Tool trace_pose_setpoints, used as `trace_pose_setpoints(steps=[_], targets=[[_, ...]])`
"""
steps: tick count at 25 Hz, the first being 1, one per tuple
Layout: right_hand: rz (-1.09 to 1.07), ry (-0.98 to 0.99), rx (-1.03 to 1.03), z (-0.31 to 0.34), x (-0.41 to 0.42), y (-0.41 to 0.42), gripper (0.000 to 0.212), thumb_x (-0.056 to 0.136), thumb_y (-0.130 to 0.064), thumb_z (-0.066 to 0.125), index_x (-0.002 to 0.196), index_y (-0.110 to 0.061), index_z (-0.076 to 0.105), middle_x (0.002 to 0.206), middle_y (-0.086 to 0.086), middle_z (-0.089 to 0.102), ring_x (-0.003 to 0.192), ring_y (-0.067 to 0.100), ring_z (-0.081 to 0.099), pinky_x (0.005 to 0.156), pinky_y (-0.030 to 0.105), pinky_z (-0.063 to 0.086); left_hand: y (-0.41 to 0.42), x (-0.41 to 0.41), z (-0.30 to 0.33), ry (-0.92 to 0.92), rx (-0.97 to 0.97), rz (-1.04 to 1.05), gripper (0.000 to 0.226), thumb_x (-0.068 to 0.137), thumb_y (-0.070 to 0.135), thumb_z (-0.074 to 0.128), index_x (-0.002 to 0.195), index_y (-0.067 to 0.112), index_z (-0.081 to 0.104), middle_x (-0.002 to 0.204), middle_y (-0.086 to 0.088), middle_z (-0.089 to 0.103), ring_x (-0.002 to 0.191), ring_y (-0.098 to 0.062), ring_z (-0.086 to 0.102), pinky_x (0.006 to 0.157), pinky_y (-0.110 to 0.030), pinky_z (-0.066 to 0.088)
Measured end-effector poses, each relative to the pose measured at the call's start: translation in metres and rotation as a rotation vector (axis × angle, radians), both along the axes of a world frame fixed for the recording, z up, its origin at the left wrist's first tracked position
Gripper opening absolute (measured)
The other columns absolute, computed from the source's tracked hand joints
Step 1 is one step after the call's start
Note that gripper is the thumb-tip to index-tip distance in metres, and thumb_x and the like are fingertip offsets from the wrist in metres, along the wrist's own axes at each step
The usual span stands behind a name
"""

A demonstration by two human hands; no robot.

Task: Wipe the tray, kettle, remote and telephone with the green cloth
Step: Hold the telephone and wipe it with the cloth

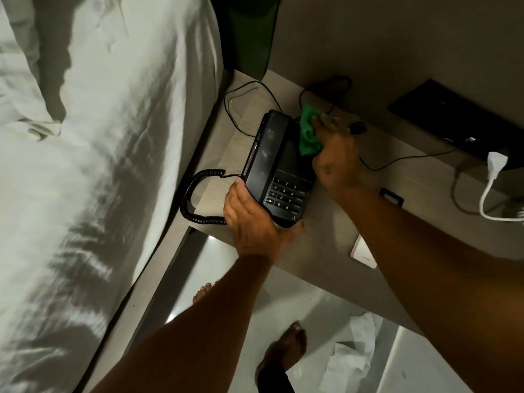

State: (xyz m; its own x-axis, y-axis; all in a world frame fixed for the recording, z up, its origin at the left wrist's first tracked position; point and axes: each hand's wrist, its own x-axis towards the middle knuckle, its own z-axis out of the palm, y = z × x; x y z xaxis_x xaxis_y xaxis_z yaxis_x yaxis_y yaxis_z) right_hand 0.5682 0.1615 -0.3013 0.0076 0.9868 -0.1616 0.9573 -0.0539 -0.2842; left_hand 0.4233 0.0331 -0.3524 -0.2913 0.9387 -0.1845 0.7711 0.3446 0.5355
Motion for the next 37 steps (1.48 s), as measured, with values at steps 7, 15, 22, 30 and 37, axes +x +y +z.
trace_pose_setpoints(steps=[7, 15, 22, 30, 37], targets=[[0.2, 0.132, -0.03, 0.005, -0.008, -0.104, 0.067, 0.078, -0.006, 0.067, 0.138, -0.015, 0.039, 0.15, 0.01, 0.037, 0.144, 0.033, 0.015, 0.118, 0.048, 0.011, -0.002, 0.001, 0.002, -0.04, -0.02, -0.004, 0.141, 0.051, 0.091, 0.057, 0.15, 0.002, 0.011, 0.153, -0.019, 0.029, 0.143, -0.035, 0.026, 0.119, -0.05, 0.025], [0.391, -0.013, 0.004, 0.025, -0.087, -0.081, 0.061, 0.083, -0.05, 0.021, 0.136, -0.031, 0.045, 0.153, 0.015, 0.033, 0.141, 0.042, 0.02, 0.114, 0.059, 0.02, -0.006, -0.001, 0.003, -0.141, -0.051, 0.031, 0.095, 0.088, 0.056, 0.053, 0.154, 0.009, 0.004, 0.161, -0.018, 0.016, 0.15, -0.031, 0.015, 0.124, -0.05, 0.015], [0.084, 0.062, 0.013, 0.011, -0.079, 0.015, 0.049, 0.082, -0.003, 0.057, 0.128, -0.019, 0.053, 0.139, 0.017, 0.048, 0.128, 0.039, 0.041, 0.102, 0.047, 0.043, -0.006, 0.002, 0.008, -0.06, -0.011, 0.052, 0.136, 0.048, 0.078, 0.068, 0.149, 0.0, 0.02, 0.149, -0.018, 0.033, 0.142, -0.033, 0.031, 0.118, -0.048, 0.027], [0.322, -0.009, -0.065, 0.02, -0.087, -0.075, 0.059, 0.081, -0.033, 0.024, 0.136, -0.032, 0.045, 0.156, 0.007, 0.029, 0.144, 0.038, 0.011, 0.117, 0.052, 0.018, -0.005, 0.0, 0.012, -0.137, -0.021, 0.051, 0.104, 0.076, 0.065, 0.052, 0.15, 0.002, 0.013, 0.154, -0.022, 0.029, 0.146, -0.035, 0.027, 0.12, -0.053, 0.024], [0.041, 0.211, 0.036, 0.012, -0.073, 0.017, 0.044, 0.086, -0.002, 0.054, 0.126, -0.019, 0.058, 0.133, 0.006, 0.054, 0.129, 0.031, 0.044, 0.099, 0.027, 0.046, -0.006, 0.002, 0.005, -0.083, -0.021, 0.046, 0.134, 0.049, 0.076, 0.066, 0.148, 0.0, 0.018, 0.148, -0.017, 0.032, 0.142, -0.033, 0.03, 0.119, -0.049, 0.025]])
